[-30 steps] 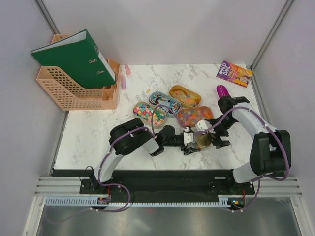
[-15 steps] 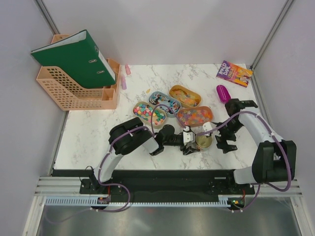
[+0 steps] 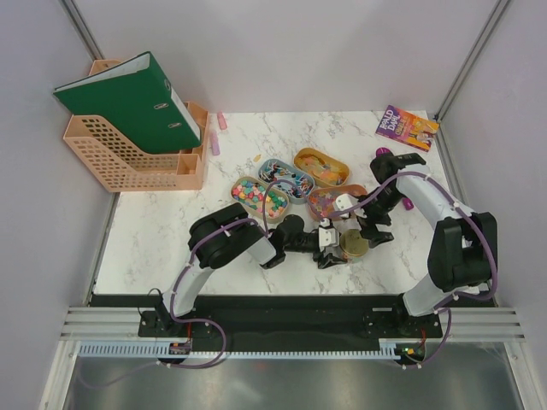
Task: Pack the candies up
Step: Screw the bottle lid onto the packing bottle.
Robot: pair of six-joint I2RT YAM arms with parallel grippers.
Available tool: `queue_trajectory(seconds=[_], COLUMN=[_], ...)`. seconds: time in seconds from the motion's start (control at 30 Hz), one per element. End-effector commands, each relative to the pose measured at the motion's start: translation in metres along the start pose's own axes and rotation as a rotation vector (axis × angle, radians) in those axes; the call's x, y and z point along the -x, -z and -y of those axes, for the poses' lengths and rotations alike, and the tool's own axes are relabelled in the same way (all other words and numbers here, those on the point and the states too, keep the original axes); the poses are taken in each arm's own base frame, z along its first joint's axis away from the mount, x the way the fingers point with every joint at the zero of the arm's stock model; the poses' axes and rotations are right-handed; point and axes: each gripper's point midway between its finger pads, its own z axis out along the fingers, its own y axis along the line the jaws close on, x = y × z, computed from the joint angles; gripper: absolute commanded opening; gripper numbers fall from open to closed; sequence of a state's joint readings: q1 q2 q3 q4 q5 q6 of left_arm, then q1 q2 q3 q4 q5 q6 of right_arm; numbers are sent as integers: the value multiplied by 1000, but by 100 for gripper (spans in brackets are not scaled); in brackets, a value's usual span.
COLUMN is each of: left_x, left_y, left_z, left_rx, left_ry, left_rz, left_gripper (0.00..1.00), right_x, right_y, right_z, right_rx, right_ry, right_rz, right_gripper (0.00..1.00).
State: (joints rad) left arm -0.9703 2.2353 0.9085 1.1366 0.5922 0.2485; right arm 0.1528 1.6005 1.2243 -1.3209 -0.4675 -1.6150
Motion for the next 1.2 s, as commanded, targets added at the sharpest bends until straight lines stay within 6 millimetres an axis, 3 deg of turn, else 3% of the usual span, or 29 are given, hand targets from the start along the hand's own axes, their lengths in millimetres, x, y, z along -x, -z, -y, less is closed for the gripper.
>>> queue_trajectory(seconds=[0.0,0.37,0.97,1.17], left_x=[-122,-126,-132,-131], left_y=[47,48,53,52], left_z=[50,50,41,42], left_rx=[-82,-77,-43,-45], left_ry=[186,193,236,235], left_rz=[-397,-403,-420,-418], left_gripper=[2,2,2,2], right_x=[19,22,2,-12], right_y=[1,-14,-22,-26], right_z=[1,-7,-51,-74], right_rx=[8,46,91,105], right_ry=[17,9,-41,-80], right_rz=[59,59,-31,-83], right_gripper=[98,98,98,98])
